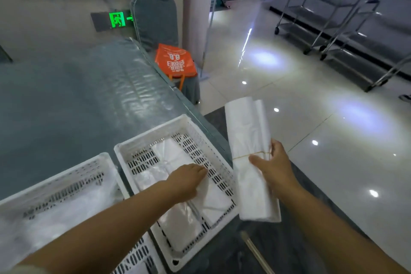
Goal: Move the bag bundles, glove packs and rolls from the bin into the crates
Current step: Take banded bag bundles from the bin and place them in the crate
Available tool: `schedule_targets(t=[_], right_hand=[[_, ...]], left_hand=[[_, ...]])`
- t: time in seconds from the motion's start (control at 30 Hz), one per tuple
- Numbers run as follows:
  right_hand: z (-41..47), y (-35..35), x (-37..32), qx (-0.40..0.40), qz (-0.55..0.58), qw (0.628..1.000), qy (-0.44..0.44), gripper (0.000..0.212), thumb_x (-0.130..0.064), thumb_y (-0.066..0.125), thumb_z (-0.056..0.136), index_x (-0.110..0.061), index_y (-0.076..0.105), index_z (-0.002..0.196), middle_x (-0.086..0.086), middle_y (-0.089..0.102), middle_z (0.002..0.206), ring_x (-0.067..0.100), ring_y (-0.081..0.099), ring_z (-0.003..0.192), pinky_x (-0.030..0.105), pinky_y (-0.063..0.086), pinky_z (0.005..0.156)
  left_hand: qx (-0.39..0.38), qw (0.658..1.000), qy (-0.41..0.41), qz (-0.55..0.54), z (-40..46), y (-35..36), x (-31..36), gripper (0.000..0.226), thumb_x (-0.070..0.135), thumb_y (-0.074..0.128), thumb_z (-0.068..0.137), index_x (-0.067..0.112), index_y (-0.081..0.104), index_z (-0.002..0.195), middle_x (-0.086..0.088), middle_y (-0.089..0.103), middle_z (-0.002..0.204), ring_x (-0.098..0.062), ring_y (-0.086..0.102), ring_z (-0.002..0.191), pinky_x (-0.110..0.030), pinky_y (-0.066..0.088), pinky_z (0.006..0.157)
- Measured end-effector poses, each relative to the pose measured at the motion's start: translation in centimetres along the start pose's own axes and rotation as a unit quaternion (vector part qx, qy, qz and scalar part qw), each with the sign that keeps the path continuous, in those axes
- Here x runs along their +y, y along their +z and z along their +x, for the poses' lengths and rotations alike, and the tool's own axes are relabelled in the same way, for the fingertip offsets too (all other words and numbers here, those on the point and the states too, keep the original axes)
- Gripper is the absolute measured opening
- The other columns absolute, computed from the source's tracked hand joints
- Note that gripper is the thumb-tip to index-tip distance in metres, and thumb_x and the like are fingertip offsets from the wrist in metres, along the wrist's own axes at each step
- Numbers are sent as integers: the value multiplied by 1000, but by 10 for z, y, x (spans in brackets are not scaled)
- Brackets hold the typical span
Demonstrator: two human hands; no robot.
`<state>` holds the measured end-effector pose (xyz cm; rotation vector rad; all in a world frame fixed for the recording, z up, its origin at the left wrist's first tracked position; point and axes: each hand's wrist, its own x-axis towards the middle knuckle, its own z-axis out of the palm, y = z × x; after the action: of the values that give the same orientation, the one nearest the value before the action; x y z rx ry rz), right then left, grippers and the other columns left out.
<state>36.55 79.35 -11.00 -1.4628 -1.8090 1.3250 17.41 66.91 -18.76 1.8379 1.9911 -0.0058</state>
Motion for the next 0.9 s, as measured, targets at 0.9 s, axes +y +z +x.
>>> schedule_targets(t=[0.9], right_hand=[[33, 109, -15, -105, -236, 960, -107, 66, -27, 69, 74, -33, 32, 129, -9, 52, 112, 14, 54, 96, 28, 41, 77]], left_hand=[[149, 966, 209, 41, -25, -13, -63, 34, 18, 63, 57, 26, 62, 90, 7, 60, 90, -17, 55, 89, -28, 42, 89]])
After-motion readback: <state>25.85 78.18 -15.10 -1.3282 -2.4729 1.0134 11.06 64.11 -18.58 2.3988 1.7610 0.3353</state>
